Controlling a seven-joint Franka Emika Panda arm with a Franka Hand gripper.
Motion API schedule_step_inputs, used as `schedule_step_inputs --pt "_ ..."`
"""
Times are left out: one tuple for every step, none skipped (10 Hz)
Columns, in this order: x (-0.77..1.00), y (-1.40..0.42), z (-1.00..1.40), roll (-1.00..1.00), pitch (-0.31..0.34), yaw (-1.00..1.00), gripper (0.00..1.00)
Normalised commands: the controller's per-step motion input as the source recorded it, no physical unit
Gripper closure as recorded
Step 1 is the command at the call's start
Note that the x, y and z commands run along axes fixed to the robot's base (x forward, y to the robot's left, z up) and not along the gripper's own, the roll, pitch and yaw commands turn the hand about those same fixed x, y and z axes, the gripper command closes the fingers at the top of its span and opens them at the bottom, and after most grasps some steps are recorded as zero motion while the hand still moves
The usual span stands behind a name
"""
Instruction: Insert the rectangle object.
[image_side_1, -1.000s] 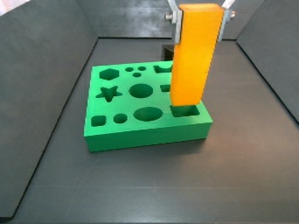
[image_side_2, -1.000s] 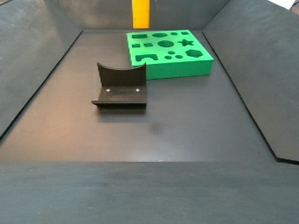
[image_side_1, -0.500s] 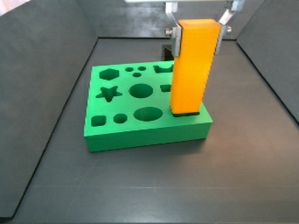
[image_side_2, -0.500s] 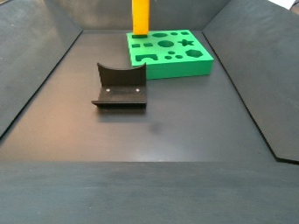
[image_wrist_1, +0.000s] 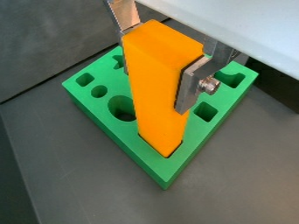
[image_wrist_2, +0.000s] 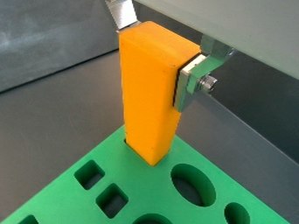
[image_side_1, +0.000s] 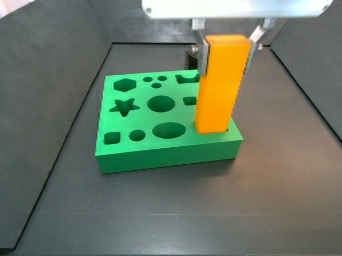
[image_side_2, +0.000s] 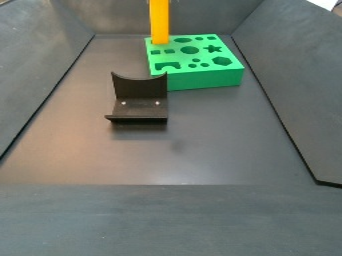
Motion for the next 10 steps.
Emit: schedule_step_inputs --pt "-0.26 0.00 -0.24 0.03 -0.087 0.36 1.00" --pt "-0.19 0.00 -0.26 0.00 -0.067 0.33 1.00" --pt "0.00 -0.01 -0.35 0.00 -0.011 0.11 1.00" --pt "0.13 -0.09 -0.31 -0.01 0.000 0.00 1.00" --pt "0.24 -0.07 -0.22 -0.04 0.000 -0.22 1.00" --pt "0.18 0.00 -0.19 -0.09 0.000 -0.28 1.00" --pt "0.13 0.00 -0.19 -0.09 0.000 -0.29 1.00" --pt "0.06 0.00 -0.13 -0.14 0.000 -0.13 1.00" --pt "0.00 0.00 -0.08 -0.10 -0.030 0.00 1.00" --pt "0.00 0.00 0.00 0.00 0.000 0.00 1.00"
